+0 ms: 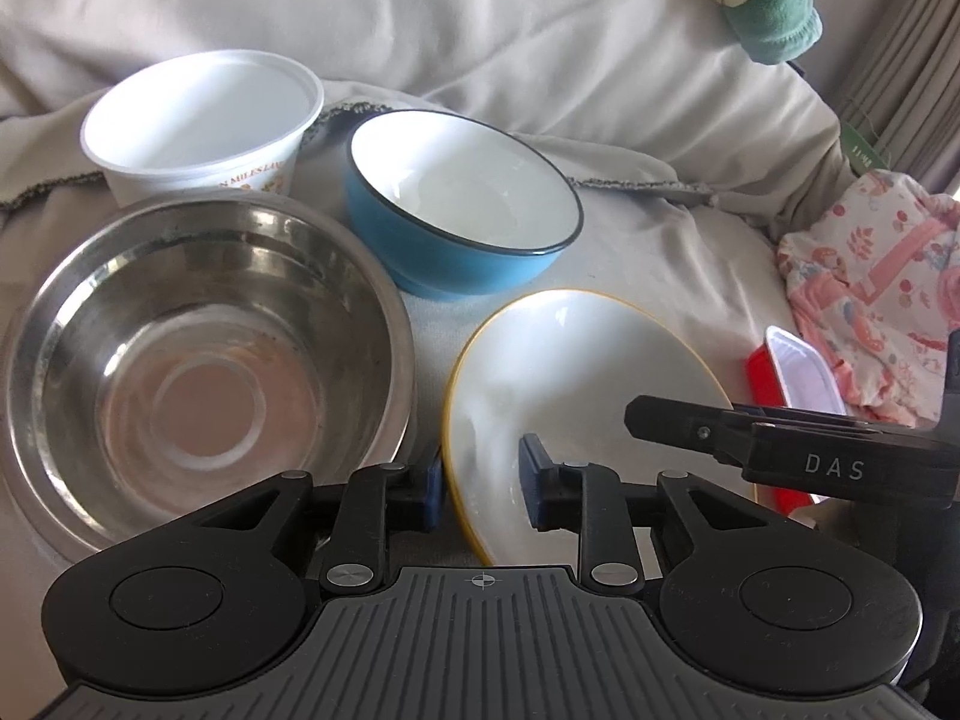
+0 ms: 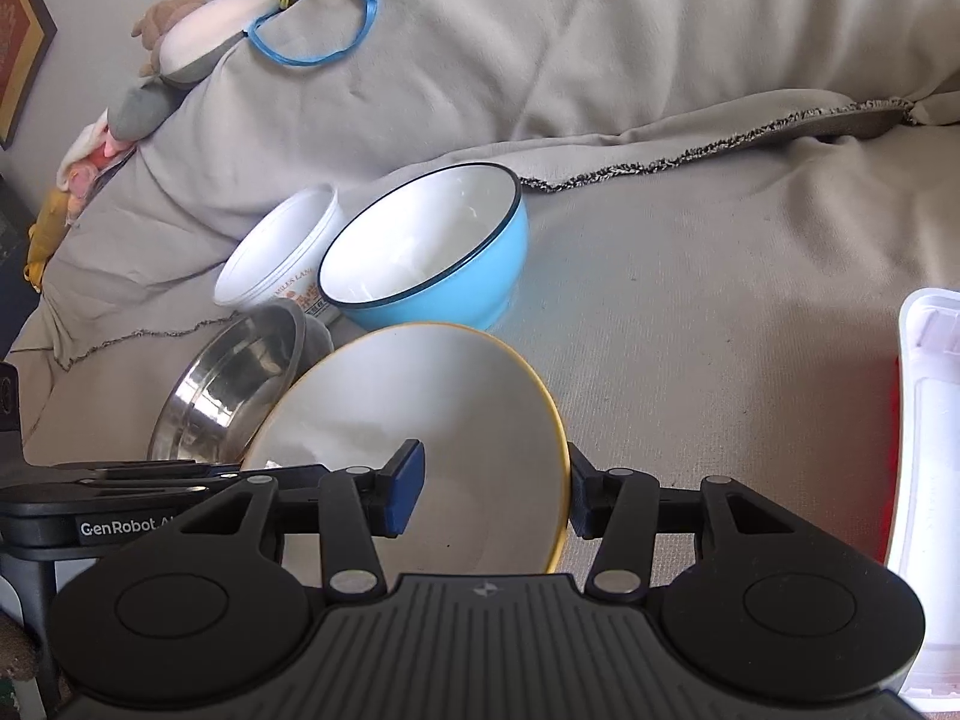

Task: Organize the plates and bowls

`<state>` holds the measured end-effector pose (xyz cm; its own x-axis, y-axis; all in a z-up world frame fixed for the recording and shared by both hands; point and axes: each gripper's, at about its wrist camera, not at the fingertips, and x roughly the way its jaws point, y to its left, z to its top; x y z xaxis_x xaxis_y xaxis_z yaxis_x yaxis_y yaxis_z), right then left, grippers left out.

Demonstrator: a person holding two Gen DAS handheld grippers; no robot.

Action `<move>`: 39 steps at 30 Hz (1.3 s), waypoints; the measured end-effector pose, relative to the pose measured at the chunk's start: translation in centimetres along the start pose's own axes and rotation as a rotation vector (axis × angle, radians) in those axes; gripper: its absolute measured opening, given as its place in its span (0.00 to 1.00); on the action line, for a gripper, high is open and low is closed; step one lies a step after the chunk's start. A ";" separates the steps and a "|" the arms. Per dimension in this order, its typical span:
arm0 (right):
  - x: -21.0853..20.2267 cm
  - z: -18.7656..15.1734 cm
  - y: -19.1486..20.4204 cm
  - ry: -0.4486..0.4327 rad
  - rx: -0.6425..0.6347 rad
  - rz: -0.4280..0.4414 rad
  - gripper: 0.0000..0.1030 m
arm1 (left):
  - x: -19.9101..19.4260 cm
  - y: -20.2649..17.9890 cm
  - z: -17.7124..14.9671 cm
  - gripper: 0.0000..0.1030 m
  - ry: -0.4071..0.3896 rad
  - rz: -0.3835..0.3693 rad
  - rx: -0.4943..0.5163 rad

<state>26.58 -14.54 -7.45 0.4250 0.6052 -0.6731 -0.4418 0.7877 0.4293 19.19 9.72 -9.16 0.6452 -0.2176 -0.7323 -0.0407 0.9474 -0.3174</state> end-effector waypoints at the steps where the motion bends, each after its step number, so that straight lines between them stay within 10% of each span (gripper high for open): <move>1: 0.1 -0.1 0.0 0.000 -0.003 -0.007 0.47 | 0.0 -0.2 -0.1 0.24 -0.001 0.011 0.011; 19: 0.7 -0.2 0.2 0.010 -0.053 -0.102 0.48 | -1.1 0.3 0.7 0.21 0.028 0.010 0.026; 26: -2.5 5.7 2.7 -0.167 -0.151 -0.245 0.74 | -5.5 1.1 10.5 0.22 -0.086 -0.041 -0.097; 30: 1.8 13.2 2.4 -0.077 -0.047 -0.306 0.83 | -1.0 2.6 15.0 0.23 -0.082 0.132 -0.121; 33: 5.7 14.5 1.6 -0.027 -0.001 -0.409 0.83 | 1.8 4.7 13.8 0.23 -0.046 0.088 -0.170; 39: 11.0 12.3 -1.5 0.148 0.078 -0.195 0.77 | 6.7 4.8 13.0 0.28 0.038 0.088 -0.132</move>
<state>41.69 -7.65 -8.08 0.3735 0.4219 -0.8261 -0.2983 0.8979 0.3237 33.25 15.91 -7.74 0.6053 -0.1461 -0.7825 -0.1974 0.9248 -0.3253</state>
